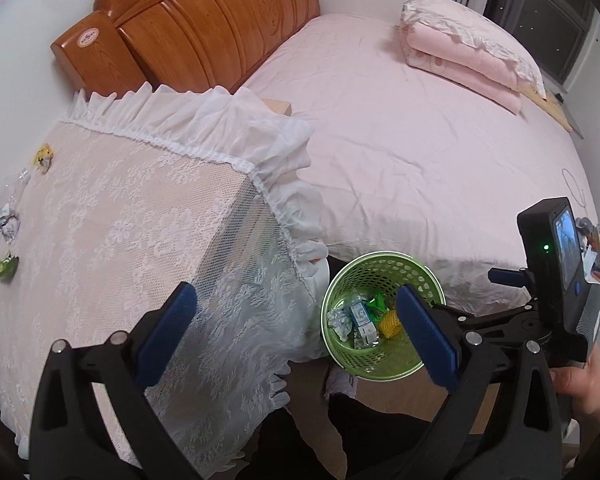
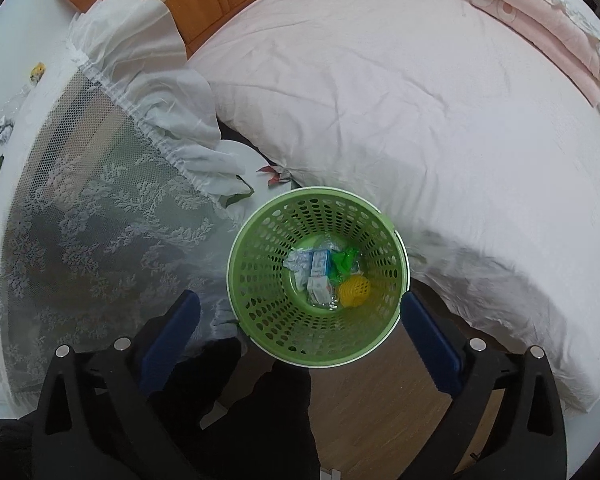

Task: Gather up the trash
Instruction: 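Move both tools back over the remaining trash on the bed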

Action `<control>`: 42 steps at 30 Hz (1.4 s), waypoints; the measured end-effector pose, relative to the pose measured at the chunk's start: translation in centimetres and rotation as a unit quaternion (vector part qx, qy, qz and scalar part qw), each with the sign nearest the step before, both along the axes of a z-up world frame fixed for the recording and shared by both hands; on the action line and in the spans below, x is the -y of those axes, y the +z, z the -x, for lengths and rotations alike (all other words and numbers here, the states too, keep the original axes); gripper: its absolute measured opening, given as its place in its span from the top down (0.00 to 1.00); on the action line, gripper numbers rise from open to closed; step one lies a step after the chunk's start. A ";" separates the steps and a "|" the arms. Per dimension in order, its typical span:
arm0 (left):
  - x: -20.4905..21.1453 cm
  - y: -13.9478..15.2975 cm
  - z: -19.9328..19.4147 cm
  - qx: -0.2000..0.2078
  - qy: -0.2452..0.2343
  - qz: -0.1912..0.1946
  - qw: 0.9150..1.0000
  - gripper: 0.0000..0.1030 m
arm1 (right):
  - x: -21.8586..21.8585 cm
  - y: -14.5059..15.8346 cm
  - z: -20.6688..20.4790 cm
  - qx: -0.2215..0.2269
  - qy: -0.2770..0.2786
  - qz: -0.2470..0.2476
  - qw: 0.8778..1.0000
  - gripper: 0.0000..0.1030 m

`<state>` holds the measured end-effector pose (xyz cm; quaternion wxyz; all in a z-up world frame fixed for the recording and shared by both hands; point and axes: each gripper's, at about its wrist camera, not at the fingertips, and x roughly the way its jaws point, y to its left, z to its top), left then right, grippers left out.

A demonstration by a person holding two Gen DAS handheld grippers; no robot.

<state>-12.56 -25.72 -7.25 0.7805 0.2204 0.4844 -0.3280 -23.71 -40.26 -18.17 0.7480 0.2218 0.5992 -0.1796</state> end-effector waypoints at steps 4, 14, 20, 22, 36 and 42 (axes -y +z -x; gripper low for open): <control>-1.0 0.1 -0.6 0.005 0.016 -0.002 1.000 0.08 | -0.1 1.1 -0.8 0.014 0.007 0.008 1.000 0.03; -6.3 2.5 -2.1 0.035 0.096 0.005 0.995 0.08 | -1.0 7.5 -3.8 0.079 0.046 0.020 0.996 0.02; -11.7 4.0 -3.6 0.058 0.193 0.003 0.980 0.08 | -3.0 11.6 -7.3 0.130 0.109 0.035 0.985 0.02; -13.5 4.3 -4.2 0.063 0.232 0.003 0.971 0.08 | -3.9 12.6 -8.9 0.145 0.134 0.034 0.980 0.02; -25.7 4.5 -12.4 0.073 0.411 0.006 0.909 0.08 | -12.9 16.9 -19.6 0.204 0.244 0.021 0.948 0.02; -29.1 3.5 -19.2 0.065 0.436 0.014 0.897 0.07 | -16.6 16.8 -24.7 0.202 0.248 0.015 0.947 0.02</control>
